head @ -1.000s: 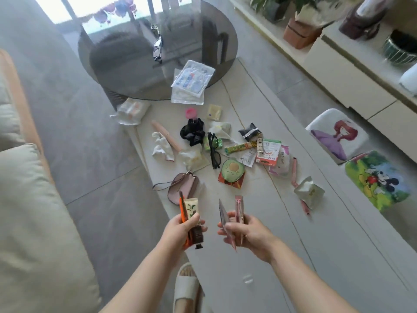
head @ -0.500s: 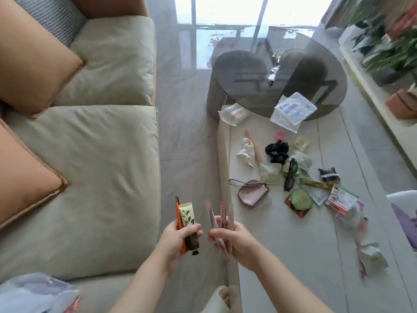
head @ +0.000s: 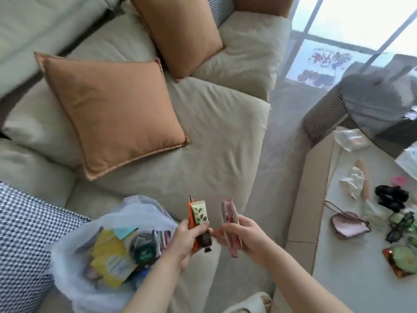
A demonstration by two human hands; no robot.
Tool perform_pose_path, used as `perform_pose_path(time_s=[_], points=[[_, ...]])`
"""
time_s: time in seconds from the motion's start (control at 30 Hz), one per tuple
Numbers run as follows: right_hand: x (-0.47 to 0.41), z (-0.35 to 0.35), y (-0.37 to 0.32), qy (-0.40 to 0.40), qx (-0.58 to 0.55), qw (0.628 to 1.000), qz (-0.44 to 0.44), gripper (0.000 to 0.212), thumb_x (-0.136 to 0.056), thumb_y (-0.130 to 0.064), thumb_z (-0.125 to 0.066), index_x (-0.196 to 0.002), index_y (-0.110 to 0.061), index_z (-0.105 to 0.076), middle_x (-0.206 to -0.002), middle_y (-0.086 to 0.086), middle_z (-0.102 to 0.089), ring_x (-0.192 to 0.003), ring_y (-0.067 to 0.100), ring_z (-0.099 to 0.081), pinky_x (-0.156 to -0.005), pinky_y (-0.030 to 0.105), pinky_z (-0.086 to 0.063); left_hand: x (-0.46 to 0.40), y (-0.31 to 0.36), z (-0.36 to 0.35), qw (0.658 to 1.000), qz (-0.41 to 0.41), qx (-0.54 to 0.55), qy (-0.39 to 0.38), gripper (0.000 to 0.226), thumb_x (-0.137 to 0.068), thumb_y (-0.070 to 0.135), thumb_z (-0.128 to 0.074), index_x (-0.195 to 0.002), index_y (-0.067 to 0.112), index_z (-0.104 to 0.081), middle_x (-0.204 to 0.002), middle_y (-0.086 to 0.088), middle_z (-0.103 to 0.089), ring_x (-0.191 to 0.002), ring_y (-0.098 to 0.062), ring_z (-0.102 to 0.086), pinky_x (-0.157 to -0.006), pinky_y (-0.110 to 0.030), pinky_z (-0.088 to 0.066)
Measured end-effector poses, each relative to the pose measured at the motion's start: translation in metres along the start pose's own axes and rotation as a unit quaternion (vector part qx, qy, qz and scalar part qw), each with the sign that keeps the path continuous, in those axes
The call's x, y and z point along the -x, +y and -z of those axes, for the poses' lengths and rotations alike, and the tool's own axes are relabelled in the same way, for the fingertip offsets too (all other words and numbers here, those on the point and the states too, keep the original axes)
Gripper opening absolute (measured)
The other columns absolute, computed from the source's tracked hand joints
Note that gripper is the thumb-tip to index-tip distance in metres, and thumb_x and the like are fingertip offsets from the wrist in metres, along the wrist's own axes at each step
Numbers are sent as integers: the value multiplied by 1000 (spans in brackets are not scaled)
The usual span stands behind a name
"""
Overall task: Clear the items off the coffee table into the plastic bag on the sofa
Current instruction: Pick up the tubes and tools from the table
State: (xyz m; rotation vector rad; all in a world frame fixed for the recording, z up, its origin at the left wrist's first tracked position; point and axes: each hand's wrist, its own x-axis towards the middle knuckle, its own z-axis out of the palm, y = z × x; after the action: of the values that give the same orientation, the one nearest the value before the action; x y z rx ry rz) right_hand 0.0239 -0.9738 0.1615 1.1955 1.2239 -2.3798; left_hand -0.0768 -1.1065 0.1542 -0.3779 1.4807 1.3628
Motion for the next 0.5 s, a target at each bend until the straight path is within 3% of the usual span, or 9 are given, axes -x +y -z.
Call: perform_pose_path(time_s=[0.07,0.2,0.3,0.4,0.5], points=[[-13,-35,9,-8,19,1000,-21,35,-79,-6,-64,-112,2,-55,-110,24,-64,-99,30,-67,-84,43,-55,8,-1,38,1000,-9,14,24,25,-86,8,-65,-110,9,-60,-82,-6,-70,-74,-20,-65,-71,-31,-51],[-29,-105,33,-28,78,995,-51,16,-87,2,-55,-101,-6,-58,-93,10,-72,-94,29,-69,-93,47,-49,25,-9,107,994,-13,56,91,24,-86,8,-65,-109,2,-61,-77,-5,-73,-63,-16,-67,-57,-27,-52],[-41,-151,57,-25,146,985,-88,15,-88,1,-52,-98,-9,-57,-88,11,-69,-82,25,-69,-79,40,-56,30,-20,153,983,12,78,168,14,-86,4,-64,-100,4,-60,-72,-9,-69,-53,-19,-65,-46,-25,-49],[-62,-185,80,-6,241,963,-117,20,-87,-3,-48,-107,-6,-54,-87,13,-67,-73,21,-67,-63,34,-55,25,-31,192,971,54,92,213,20,-84,2,-65,-101,5,-56,-78,-15,-66,-61,-26,-65,-58,-32,-53],[-82,-214,94,-4,300,947,-119,24,-84,-7,-49,-108,-8,-50,-83,12,-64,-70,25,-64,-59,38,-52,13,-39,223,967,76,62,237,28,-84,7,-64,-110,8,-52,-99,-16,-65,-87,-31,-64,-85,-47,-55]])
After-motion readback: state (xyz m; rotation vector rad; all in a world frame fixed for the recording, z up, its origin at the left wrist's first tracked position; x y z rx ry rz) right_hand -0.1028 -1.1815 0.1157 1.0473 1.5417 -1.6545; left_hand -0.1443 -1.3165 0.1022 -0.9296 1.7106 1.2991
